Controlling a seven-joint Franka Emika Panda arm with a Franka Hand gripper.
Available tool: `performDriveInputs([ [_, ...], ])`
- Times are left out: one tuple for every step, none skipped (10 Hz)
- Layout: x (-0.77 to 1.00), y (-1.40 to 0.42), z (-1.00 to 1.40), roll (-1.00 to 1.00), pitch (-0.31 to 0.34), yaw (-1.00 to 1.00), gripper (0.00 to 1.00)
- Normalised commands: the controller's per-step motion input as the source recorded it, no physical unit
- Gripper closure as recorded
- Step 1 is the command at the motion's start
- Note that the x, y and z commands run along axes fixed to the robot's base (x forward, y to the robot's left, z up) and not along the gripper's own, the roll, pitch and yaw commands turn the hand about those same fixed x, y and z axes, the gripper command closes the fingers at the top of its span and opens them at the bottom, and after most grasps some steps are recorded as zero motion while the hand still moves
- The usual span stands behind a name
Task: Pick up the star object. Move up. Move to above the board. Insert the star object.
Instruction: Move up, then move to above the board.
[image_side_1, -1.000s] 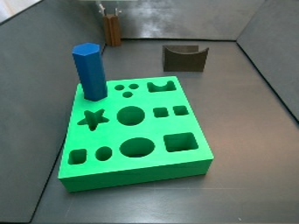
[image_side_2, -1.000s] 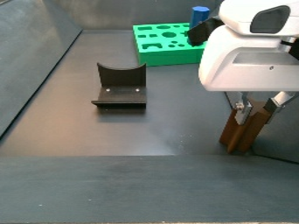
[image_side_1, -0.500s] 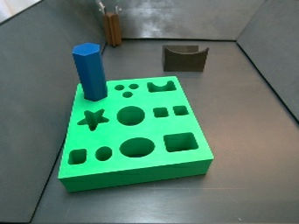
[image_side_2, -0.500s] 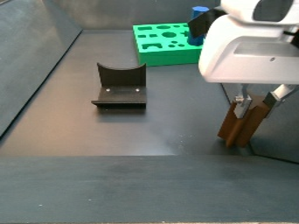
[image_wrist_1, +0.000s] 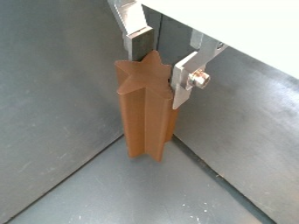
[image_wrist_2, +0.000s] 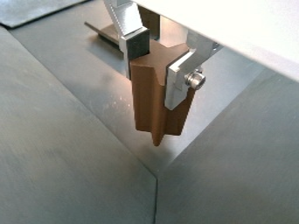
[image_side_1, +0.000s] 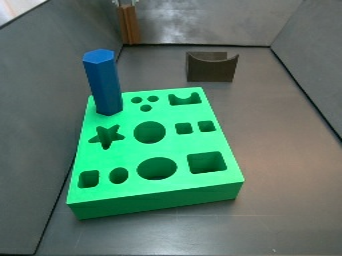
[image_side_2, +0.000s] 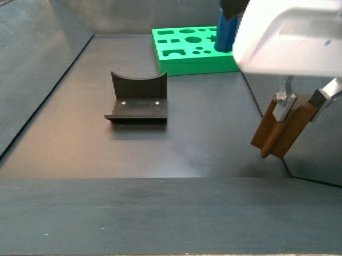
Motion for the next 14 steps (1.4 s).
performDriveInputs([
  [-0.03,-0.01,0.4,0.09,0.107,0.01,1.0],
  [-0.03,-0.01,0.3,0.11,0.124,0.02,1.0],
  [-0.03,-0.01,0.23,0.11,0.127,0.03,1.0],
  [0.1,-0.05,1.0,-0.15,-0.097,-0.01,1.0],
  [0.1,-0.05,1.0,-0.15,-0.092,-0.01,1.0],
  [0.08,-0.04,1.0,-0.13,-0.046,-0.01,1.0],
  [0.07,-0.03,1.0,-0.1,-0.006,-0.01,1.0],
  [0.06,-0.03,1.0,-0.07,0.029,-0.01,1.0],
  [0.05,-0.02,1.0,-0.04,0.056,0.0,1.0],
  [0.03,-0.01,1.0,0.0,0.08,0.0,1.0],
  [0.02,-0.01,1.0,0.03,0.092,0.01,1.0],
  [0.0,-0.01,0.86,0.06,0.1,0.02,1.0],
  [-0.01,-0.01,0.75,0.07,0.101,0.03,1.0],
  [-0.01,-0.02,0.64,0.07,0.098,0.03,1.0],
])
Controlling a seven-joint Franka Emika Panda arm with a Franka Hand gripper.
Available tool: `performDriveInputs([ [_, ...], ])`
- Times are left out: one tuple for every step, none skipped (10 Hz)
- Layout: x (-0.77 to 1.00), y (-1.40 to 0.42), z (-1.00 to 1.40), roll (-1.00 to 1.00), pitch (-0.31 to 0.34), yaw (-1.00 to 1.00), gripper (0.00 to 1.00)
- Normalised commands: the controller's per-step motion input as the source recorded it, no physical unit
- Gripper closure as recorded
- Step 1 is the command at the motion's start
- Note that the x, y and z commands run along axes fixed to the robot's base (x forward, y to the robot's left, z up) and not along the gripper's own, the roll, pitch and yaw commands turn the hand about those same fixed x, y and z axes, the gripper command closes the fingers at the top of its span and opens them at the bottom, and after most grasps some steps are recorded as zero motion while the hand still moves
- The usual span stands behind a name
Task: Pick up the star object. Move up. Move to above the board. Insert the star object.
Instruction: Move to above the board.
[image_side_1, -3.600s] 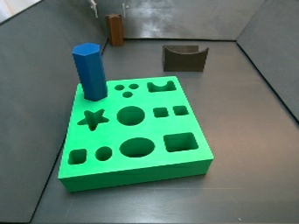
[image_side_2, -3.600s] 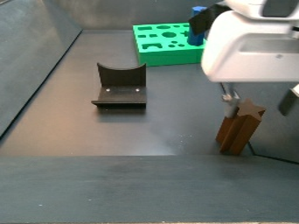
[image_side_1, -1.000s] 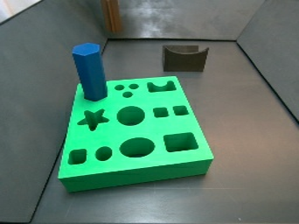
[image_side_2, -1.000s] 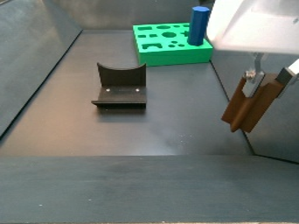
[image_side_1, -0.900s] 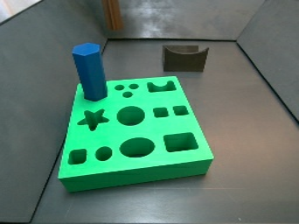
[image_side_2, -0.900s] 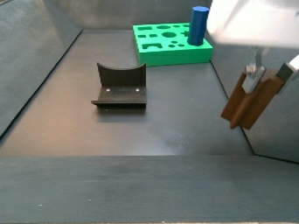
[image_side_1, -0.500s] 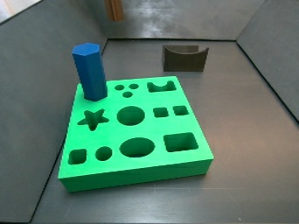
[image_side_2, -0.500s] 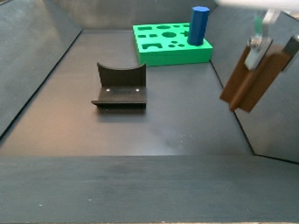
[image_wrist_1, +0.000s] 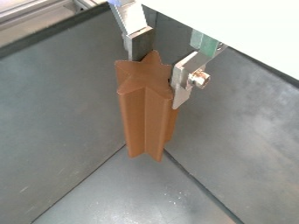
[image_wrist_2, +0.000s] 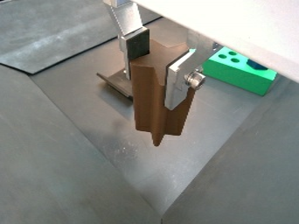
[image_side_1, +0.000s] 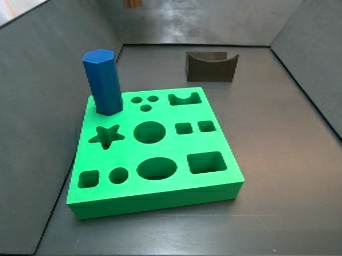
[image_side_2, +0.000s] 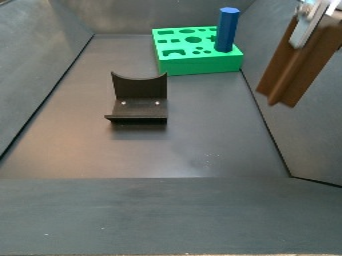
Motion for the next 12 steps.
performDriveInputs([
  [-0.01,-0.01,0.52,0.06,0.096,0.03,1.0],
  [-0.01,-0.01,0.44,0.06,0.094,0.02,1.0],
  [-0.01,-0.01,0.23,0.05,0.095,0.02,1.0],
  [0.25,-1.0,0.15,0.22,0.668,-0.2,1.0],
  [0.25,-1.0,0.12,0.24,0.641,-0.18,1.0],
  [0.26,-1.0,0.13,0.2,0.479,-0.08,1.0],
  [0.26,-1.0,0.13,0.08,0.329,-0.05,1.0],
  [0.26,-1.0,0.13,0.02,0.225,-0.02,1.0],
  [0.27,-1.0,0.13,-0.01,0.163,-0.01,1.0],
  [0.27,-1.0,0.13,-0.01,0.129,0.0,1.0],
  [0.28,-1.0,0.13,0.0,0.122,0.01,1.0],
  [0.28,-1.0,0.13,-0.01,0.117,0.0,1.0],
])
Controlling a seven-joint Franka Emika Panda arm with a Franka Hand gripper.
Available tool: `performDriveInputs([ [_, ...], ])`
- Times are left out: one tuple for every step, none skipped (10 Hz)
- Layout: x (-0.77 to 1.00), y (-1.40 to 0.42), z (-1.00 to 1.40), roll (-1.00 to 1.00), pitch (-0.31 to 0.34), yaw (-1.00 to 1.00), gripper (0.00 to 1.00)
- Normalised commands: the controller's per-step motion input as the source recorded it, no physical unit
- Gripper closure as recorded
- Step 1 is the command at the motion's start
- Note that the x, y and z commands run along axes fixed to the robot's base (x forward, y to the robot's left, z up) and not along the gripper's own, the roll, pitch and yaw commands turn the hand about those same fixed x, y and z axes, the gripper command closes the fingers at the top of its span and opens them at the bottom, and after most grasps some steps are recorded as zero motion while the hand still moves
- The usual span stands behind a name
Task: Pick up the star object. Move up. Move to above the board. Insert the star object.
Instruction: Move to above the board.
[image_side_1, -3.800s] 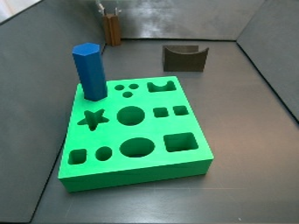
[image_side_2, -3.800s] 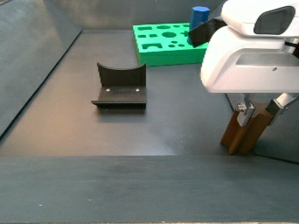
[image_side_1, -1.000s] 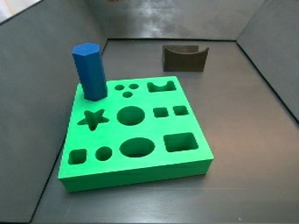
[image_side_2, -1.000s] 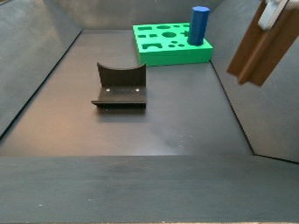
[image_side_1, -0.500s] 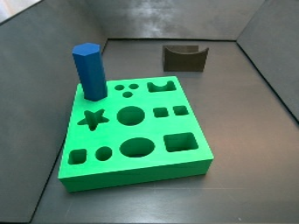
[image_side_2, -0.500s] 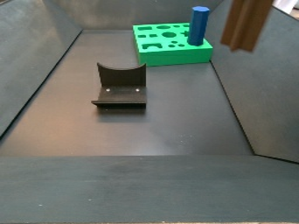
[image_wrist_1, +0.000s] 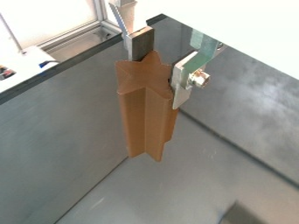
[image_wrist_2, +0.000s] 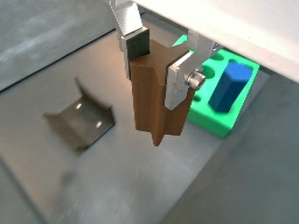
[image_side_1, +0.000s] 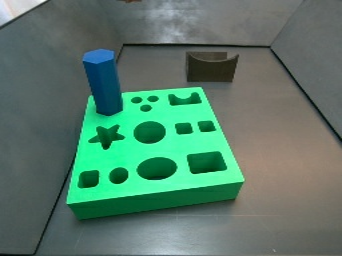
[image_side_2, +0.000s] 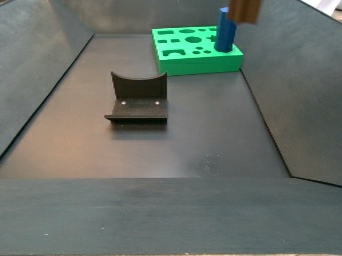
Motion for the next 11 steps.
performDriveInputs([
  [0.29,-1.0,0.14,-0.01,0.119,0.01,1.0],
  [0.3,-1.0,0.14,-0.01,0.121,0.01,1.0],
  [0.3,-1.0,0.14,-0.01,0.117,0.01,1.0],
  [0.31,-1.0,0.14,-0.01,0.121,0.0,1.0],
  [0.31,-1.0,0.14,-0.02,0.122,0.01,1.0],
  [0.32,-1.0,0.14,0.0,0.119,0.01,1.0],
  [0.33,-1.0,0.15,0.0,0.119,0.01,1.0],
  [0.35,-1.0,0.15,0.0,0.123,0.0,1.0],
  [0.36,-1.0,0.15,-0.01,0.125,0.01,1.0],
  [0.38,-1.0,0.16,0.01,0.127,0.01,1.0],
  [0.32,-0.77,0.13,0.01,0.127,0.01,1.0],
])
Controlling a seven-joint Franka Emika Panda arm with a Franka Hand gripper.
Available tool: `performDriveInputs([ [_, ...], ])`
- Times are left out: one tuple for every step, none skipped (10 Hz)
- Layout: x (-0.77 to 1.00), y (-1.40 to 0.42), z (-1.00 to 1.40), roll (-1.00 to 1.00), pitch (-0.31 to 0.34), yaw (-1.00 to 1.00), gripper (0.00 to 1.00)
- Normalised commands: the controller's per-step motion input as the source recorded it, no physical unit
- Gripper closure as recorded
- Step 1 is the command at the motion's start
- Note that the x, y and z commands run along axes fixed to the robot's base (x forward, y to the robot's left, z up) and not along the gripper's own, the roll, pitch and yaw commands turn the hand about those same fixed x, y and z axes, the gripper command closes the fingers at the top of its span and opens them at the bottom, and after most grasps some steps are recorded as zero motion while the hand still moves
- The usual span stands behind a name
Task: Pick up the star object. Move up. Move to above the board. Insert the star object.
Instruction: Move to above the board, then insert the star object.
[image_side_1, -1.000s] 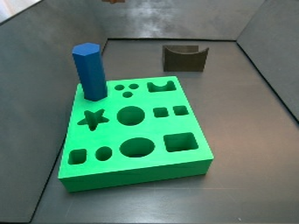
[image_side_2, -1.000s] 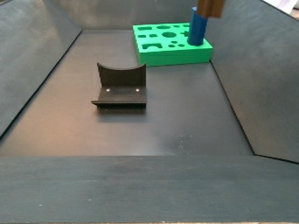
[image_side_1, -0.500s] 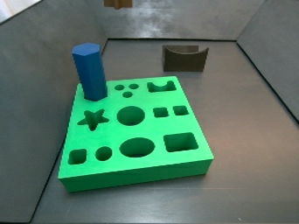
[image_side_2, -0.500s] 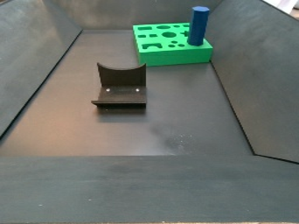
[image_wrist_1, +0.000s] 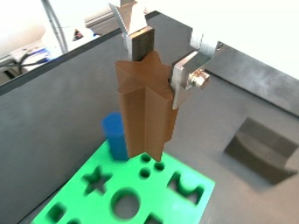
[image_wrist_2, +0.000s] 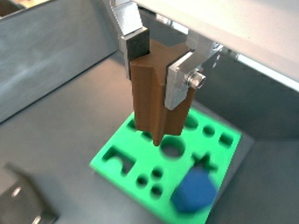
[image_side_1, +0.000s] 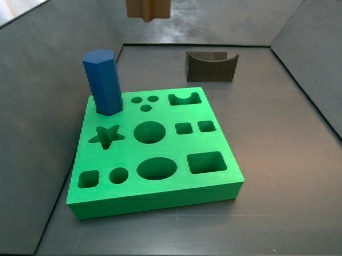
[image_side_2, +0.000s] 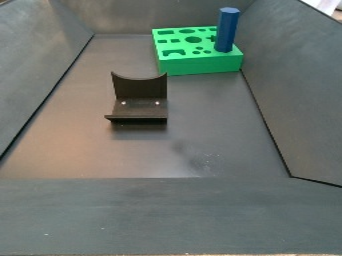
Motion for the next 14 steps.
performDriveInputs([
  [0.23,-0.47,0.08,0.02,0.133,0.01,1.0],
  [0.13,-0.22,0.05,0.03,0.096,0.01,1.0],
  [0.0,0.0,0.0,0.0,0.004,0.0,1.0],
  [0.0,0.0,-0.16,0.01,0.0,0.0,1.0],
  [-0.18,-0.06,-0.46,0.12,-0.02,0.0,1.0],
  [-0.27,-0.14,-0.68,0.12,-0.079,0.0,1.0],
  [-0.3,-0.18,-0.79,0.06,-0.071,-0.07,1.0],
  [-0.33,-0.17,-0.82,0.05,-0.109,-0.09,1.0],
  [-0.38,-0.16,-0.84,0.05,-0.13,-0.02,1.0],
  [-0.35,-0.16,-0.84,0.05,-0.134,0.0,1.0],
  [-0.28,-0.16,-0.79,0.03,-0.133,-0.03,1.0],
  [-0.19,-0.2,-0.75,0.02,-0.109,-0.2,1.0],
  [-0.04,-0.23,-0.68,0.0,-0.059,-0.59,1.0],
  [0.0,-0.23,-0.65,0.0,-0.013,-0.89,1.0],
])
